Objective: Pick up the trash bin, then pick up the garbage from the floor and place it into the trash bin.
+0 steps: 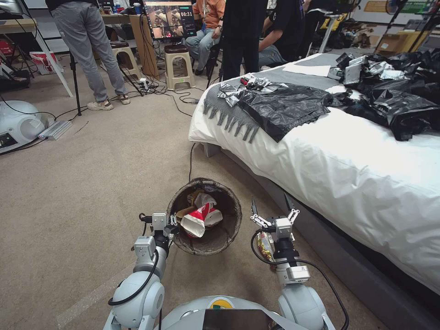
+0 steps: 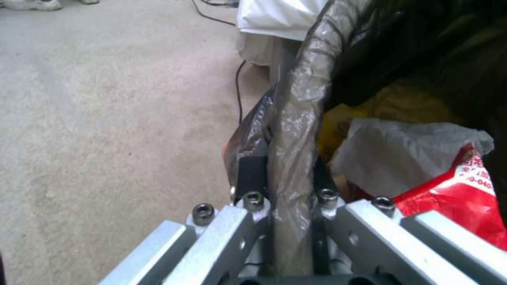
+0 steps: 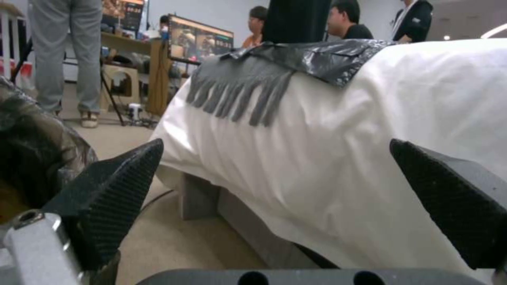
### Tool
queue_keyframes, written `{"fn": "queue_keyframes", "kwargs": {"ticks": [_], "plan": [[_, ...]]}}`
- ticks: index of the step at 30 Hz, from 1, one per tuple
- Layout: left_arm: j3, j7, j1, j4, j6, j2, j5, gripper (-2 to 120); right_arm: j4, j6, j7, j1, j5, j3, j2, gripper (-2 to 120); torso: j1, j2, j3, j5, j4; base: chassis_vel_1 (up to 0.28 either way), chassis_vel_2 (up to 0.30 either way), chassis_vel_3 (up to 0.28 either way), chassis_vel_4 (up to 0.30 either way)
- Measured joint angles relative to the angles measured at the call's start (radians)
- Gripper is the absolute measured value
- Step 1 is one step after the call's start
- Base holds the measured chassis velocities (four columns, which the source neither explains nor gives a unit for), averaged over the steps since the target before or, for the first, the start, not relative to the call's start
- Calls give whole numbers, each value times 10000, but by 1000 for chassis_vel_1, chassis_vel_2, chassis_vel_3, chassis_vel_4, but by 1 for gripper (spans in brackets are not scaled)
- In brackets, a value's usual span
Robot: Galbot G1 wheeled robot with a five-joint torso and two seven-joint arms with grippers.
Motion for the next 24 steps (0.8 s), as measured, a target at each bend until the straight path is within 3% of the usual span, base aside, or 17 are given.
{"fn": "queue_keyframes", "kwargs": {"ticks": [18,24], "plan": [[-20,44,-7,30,-34,-6,111,0,-209,-680,-75,588,742,321,-326,100,0,0,0,0,4,0,0,0,0],[-40,44,-13,44,-51,-4,113,0,-693,-1651,-150,1016,2046,194,-716,100,0,0,0,0,4,0,0,0,0]]}}
